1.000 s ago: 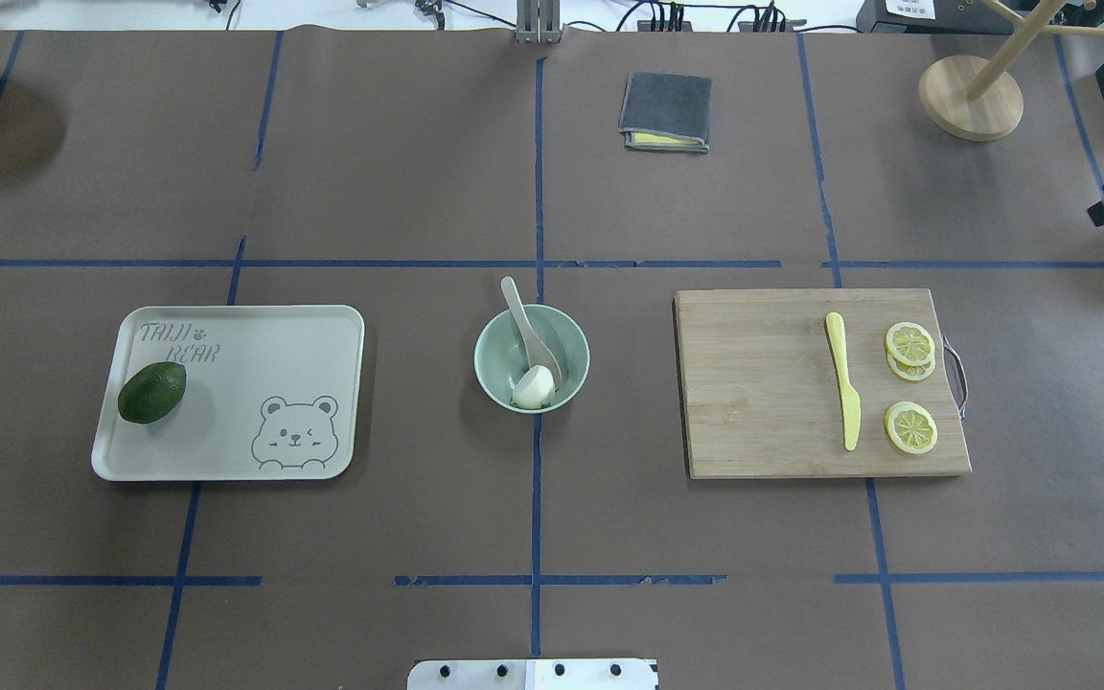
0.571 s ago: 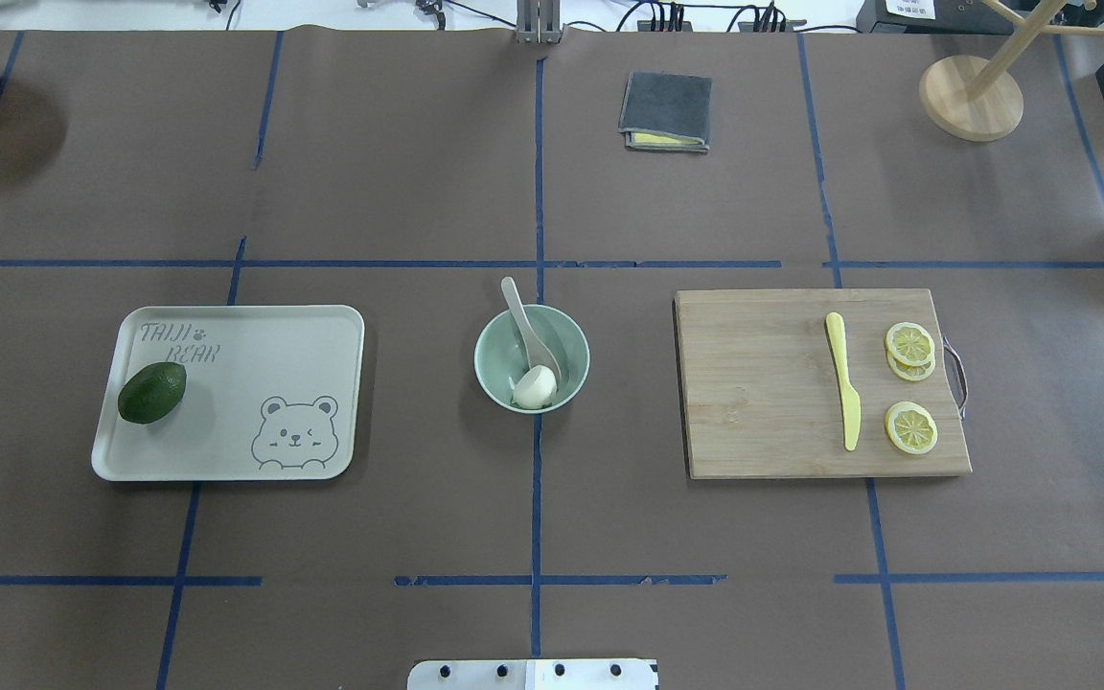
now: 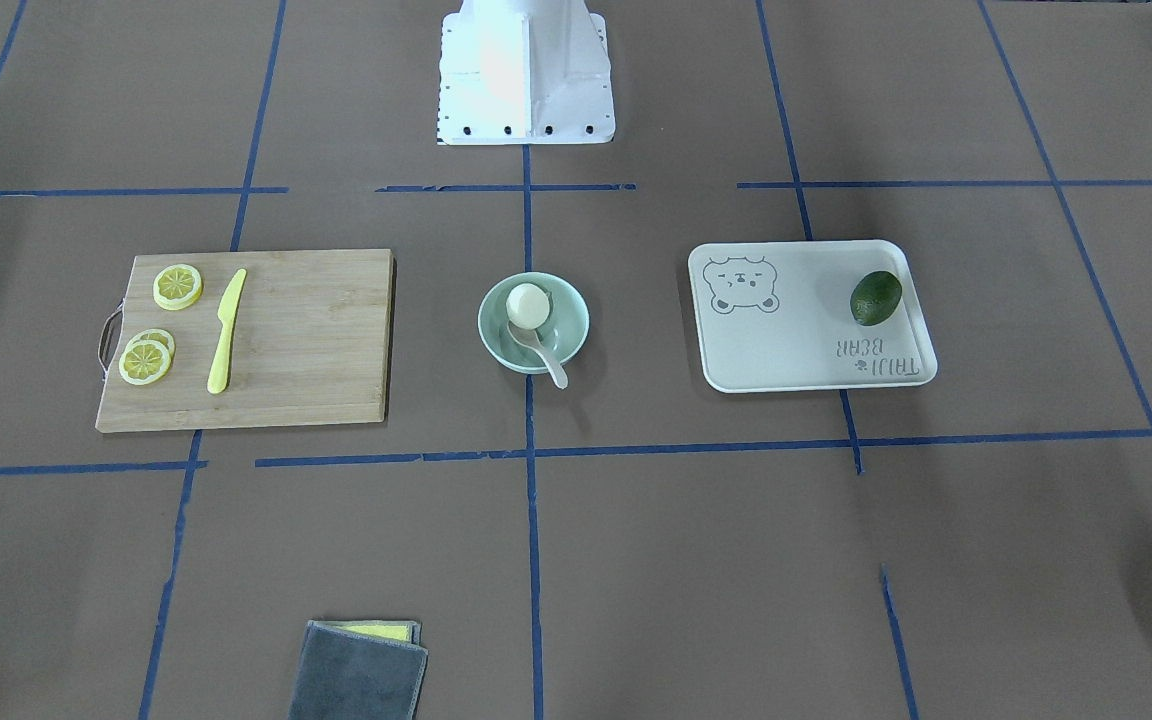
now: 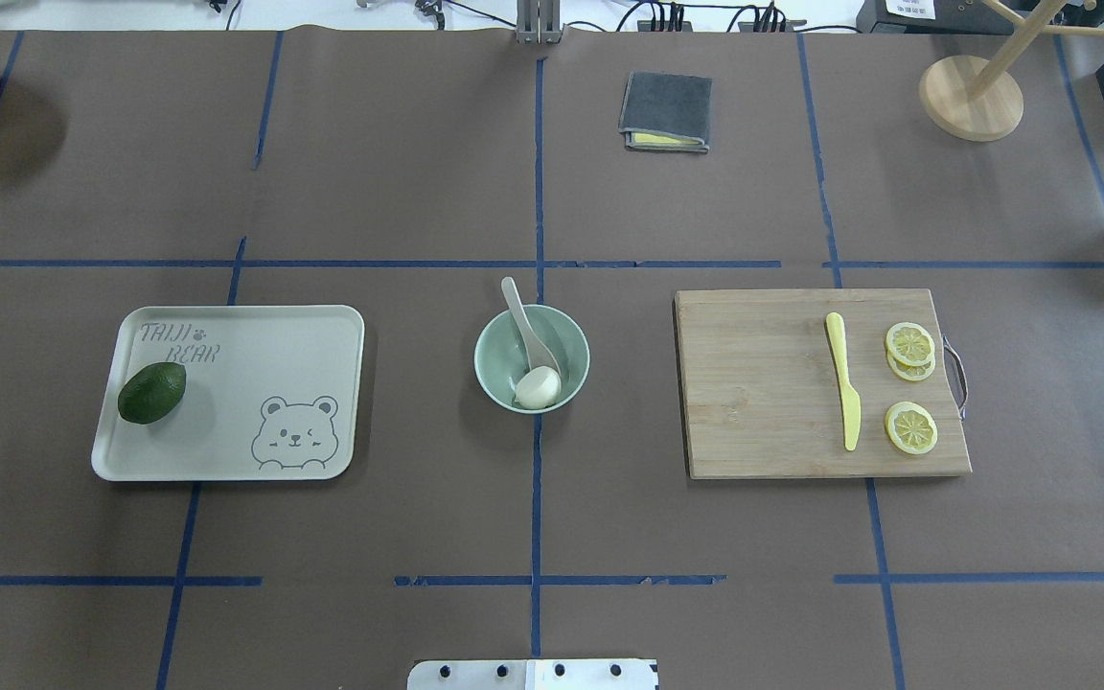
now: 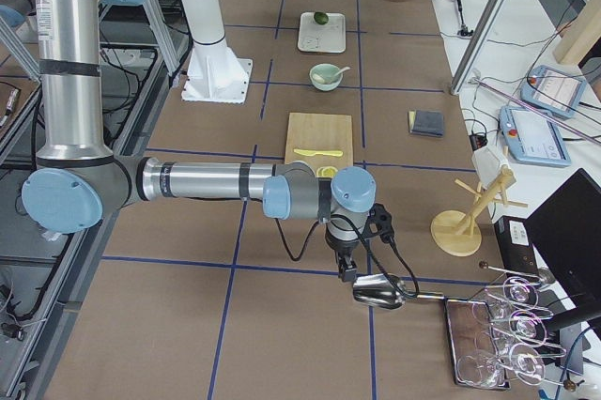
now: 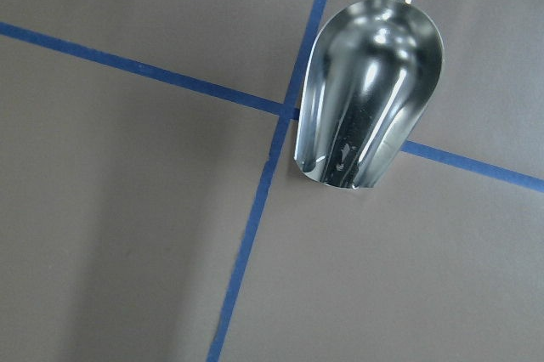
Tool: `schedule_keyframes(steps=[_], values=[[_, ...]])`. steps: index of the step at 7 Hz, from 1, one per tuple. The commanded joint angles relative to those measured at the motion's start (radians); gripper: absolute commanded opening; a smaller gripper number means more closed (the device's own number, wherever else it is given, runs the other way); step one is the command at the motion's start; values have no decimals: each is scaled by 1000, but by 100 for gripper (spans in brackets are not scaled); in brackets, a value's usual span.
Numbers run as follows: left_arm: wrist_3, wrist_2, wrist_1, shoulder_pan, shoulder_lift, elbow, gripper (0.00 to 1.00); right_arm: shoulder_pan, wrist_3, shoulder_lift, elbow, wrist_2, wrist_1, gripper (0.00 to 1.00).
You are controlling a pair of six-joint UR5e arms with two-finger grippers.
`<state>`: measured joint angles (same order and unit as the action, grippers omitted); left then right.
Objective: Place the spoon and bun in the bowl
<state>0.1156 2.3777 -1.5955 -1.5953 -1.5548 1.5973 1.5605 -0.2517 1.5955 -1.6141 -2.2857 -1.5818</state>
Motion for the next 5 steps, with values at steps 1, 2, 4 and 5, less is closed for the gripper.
schedule_keyframes(steps=[1,2,4,5], values=[[-1,0,0,0,-1,0,100,4,15,7,7,-36,9,100],[-1,2,2,0,-1,1,100,6,88,11,8,-75,9,100],[-2,0,2,0,-1,0,100,6,131,14,8,-109,9,100],[-2,2,2,0,-1,-2,100,7,129,14,7,-107,9,100]])
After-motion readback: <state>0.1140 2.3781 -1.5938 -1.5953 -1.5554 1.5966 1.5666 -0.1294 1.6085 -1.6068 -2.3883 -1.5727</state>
